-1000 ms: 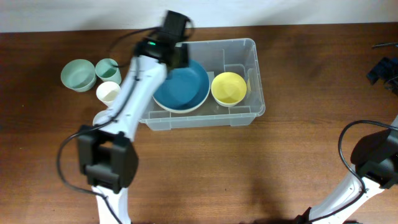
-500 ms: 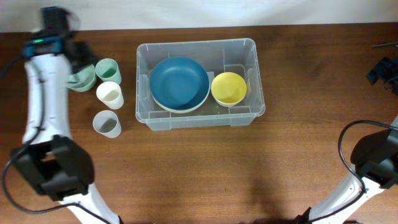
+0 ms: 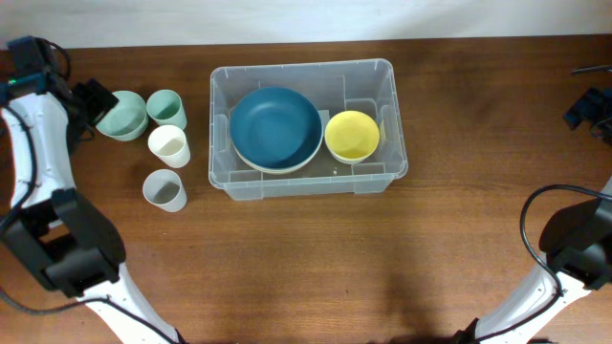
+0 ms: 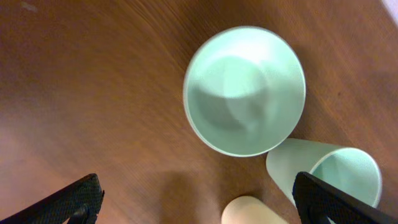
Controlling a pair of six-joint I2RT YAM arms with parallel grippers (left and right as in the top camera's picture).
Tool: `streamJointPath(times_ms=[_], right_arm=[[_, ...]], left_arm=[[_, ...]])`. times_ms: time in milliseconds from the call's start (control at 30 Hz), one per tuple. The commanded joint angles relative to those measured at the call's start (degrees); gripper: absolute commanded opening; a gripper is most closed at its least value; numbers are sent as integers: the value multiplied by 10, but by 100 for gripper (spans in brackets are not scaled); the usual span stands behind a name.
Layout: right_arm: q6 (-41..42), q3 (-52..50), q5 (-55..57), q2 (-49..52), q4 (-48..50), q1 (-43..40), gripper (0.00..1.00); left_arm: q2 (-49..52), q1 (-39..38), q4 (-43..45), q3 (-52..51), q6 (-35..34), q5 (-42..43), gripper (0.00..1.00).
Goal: Pack container
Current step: 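Move the left gripper to the pale green bowl at far left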
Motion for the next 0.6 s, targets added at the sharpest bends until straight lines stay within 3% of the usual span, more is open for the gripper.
streamJointPath(times_ms=[0,133,567], right_arm=[[7,0,9,-2,0,2,99],[7,0,9,-2,0,2,99],[7,0,9,-2,0,2,99]], left_arm=[[28,1,12,-6,-9,40,99],[51,2,24,-6,-44,36,99],[110,5,32,-6,-68,25,99]])
